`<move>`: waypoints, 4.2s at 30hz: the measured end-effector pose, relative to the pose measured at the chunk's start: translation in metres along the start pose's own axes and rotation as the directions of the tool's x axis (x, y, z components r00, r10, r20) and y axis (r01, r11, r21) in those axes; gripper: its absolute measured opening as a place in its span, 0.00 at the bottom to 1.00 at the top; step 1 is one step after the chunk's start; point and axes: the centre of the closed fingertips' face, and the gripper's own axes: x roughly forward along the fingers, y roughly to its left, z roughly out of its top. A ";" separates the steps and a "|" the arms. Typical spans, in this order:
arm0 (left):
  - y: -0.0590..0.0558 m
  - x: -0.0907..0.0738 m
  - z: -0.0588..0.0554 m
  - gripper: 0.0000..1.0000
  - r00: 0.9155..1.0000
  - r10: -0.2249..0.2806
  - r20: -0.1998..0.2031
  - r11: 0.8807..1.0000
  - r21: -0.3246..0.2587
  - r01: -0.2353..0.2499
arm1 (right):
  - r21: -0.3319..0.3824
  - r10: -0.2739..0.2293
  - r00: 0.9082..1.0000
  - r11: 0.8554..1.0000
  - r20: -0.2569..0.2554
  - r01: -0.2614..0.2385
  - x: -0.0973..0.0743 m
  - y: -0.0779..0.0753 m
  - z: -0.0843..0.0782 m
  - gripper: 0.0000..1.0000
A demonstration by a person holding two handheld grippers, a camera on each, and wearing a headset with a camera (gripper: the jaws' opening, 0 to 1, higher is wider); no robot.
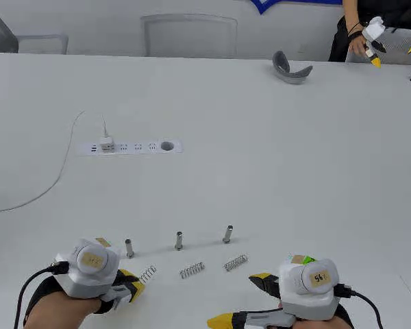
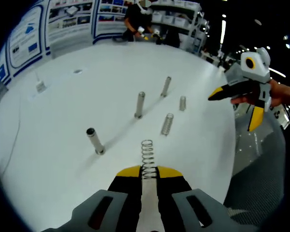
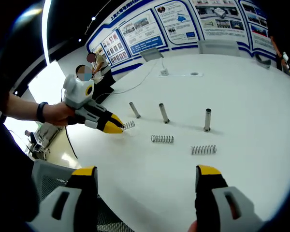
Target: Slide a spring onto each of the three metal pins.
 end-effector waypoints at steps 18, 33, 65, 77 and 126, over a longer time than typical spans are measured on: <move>-0.016 -0.022 0.023 0.11 0.998 -0.018 0.059 0.999 0.047 0.016 | 0.029 0.027 0.999 0.999 0.030 -0.027 0.001 0.006 0.009 0.81; -0.052 -0.020 0.034 0.11 0.994 -0.087 0.064 0.991 0.108 0.079 | 0.072 0.087 0.993 0.993 0.079 -0.093 0.004 0.017 0.023 0.72; -0.127 -0.008 0.046 0.11 0.975 -0.214 0.057 0.960 0.194 0.199 | 0.183 0.202 0.967 0.956 0.155 -0.229 0.010 0.040 0.032 0.43; -0.135 -0.014 0.054 0.11 0.971 -0.228 0.068 0.953 0.222 0.208 | 0.245 0.234 0.954 0.930 0.186 -0.275 0.008 0.048 0.033 0.29; -0.140 -0.054 0.109 0.10 0.884 -0.409 0.226 0.899 0.267 0.347 | -0.235 0.402 0.899 0.870 -0.172 -0.433 -0.033 0.081 0.092 0.12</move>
